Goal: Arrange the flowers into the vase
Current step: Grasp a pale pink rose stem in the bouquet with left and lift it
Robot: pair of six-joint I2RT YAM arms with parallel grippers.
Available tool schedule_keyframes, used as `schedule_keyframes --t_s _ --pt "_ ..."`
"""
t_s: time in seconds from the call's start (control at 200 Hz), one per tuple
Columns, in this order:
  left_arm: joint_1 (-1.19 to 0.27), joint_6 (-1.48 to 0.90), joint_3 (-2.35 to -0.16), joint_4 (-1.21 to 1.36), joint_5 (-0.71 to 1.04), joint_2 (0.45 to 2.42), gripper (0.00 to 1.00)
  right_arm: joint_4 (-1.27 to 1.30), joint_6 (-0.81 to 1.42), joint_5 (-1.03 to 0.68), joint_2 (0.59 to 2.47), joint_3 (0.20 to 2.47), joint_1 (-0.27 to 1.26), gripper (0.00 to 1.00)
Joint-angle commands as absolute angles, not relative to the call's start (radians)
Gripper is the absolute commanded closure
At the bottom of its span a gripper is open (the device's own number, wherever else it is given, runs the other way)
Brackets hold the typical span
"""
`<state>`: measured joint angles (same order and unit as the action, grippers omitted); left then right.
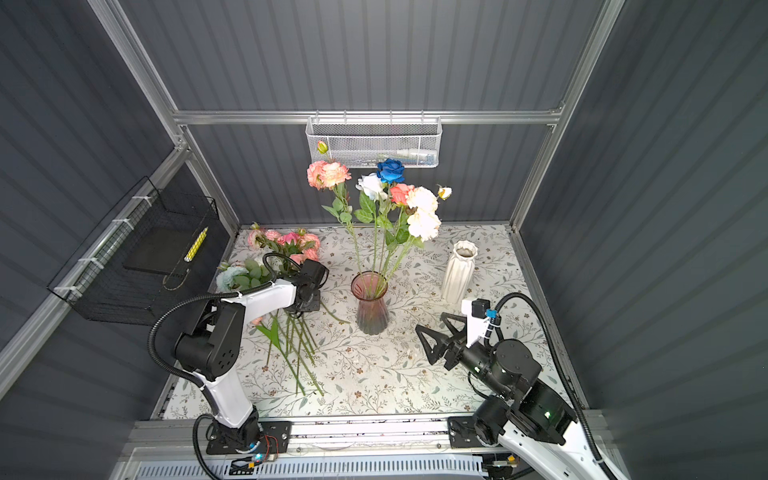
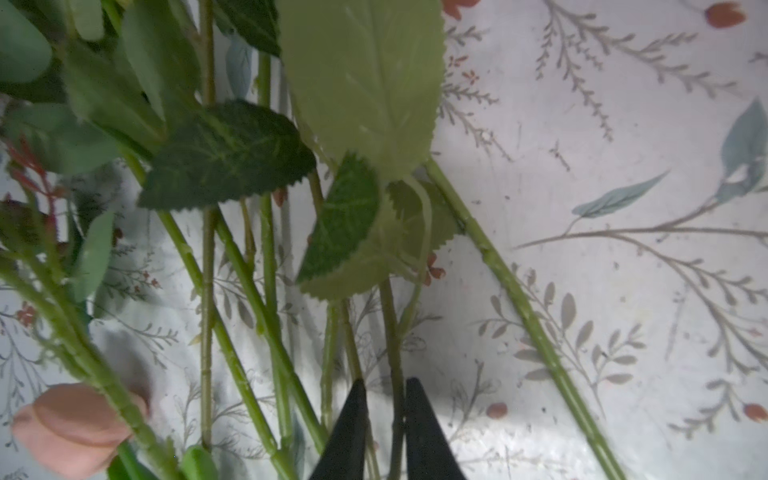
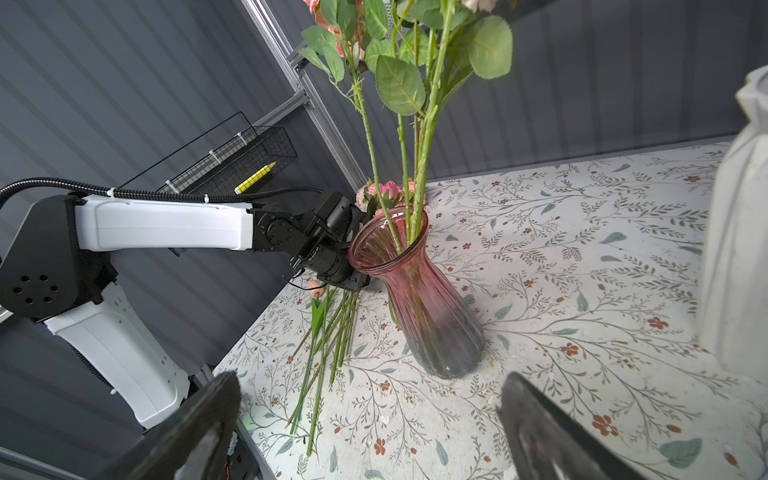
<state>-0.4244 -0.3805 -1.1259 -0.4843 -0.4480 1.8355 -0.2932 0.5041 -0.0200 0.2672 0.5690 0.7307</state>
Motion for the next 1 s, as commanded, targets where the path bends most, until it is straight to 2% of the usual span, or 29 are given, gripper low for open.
schedule_keyframes --t_s 0.0,0.105,0.24,0.605,0.765,0.88,0.995 --pt "-0.426 -0.387 -1.125 -0.486 -0.436 1.860 0.87 -0.287 0.491 -0.022 0.256 0.592 0.727 0.01" --pt "-0.426 -0.388 -1.126 -0.487 -0.441 1.861 0.89 -0.293 0.491 -0.020 0.254 0.594 0.727 0.01" --pt "-0.426 -0.397 -1.114 -0.488 -0.447 1.806 0.96 -0.290 0.491 -0.019 0.253 0.594 0.727 0.01" --pt "-0.438 -0.437 -1.117 -0.551 -0.460 1.412 1.00 -0.280 0.492 -0.028 0.272 0.610 0.727 0.01" --pt "-0.497 -0.430 -1.167 -0.566 -0.498 1.204 1.00 -0.280 0.492 -0.027 0.275 0.618 0.727 0.01" --pt "-0.593 -0.403 -1.223 -0.515 -0.531 1.082 1.00 -0.284 0.487 -0.025 0.281 0.632 0.727 0.01" --pt "-0.657 -0.397 -1.294 -0.435 -0.475 1.009 1.00 -0.285 0.482 -0.024 0.291 0.647 0.727 0.01"
